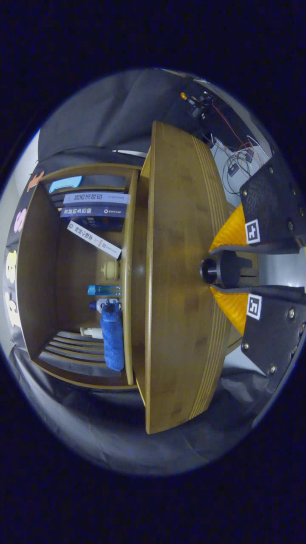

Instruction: Pull open the drawer, take out the items inside it, and place them on the countertop above the cabinet.

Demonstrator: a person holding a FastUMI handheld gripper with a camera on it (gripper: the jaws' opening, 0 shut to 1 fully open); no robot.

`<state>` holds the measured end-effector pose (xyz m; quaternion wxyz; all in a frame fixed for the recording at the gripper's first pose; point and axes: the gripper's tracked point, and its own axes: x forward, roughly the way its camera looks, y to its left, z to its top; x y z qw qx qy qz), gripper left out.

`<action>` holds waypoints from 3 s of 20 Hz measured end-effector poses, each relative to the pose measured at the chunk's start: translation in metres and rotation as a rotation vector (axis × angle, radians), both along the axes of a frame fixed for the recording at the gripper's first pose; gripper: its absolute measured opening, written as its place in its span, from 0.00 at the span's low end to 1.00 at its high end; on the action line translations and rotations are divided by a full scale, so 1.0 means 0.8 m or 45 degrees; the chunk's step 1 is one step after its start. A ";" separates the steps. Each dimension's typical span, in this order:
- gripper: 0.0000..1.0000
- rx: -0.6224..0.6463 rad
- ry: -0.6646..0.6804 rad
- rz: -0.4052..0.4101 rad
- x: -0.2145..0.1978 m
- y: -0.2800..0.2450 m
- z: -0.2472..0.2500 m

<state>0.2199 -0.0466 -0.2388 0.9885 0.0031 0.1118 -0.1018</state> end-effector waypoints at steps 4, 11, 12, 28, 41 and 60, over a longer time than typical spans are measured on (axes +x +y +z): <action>0.29 0.010 0.010 -0.009 -0.001 -0.001 -0.001; 0.34 0.088 -0.049 -0.027 -0.006 0.002 0.000; 0.39 0.118 -0.092 -0.020 -0.011 0.006 0.003; 0.94 0.081 -0.070 -0.015 0.027 -0.012 0.188; 0.93 0.132 0.938 -0.130 0.148 -0.049 0.031; 0.42 0.263 1.002 -0.106 0.163 -0.025 0.002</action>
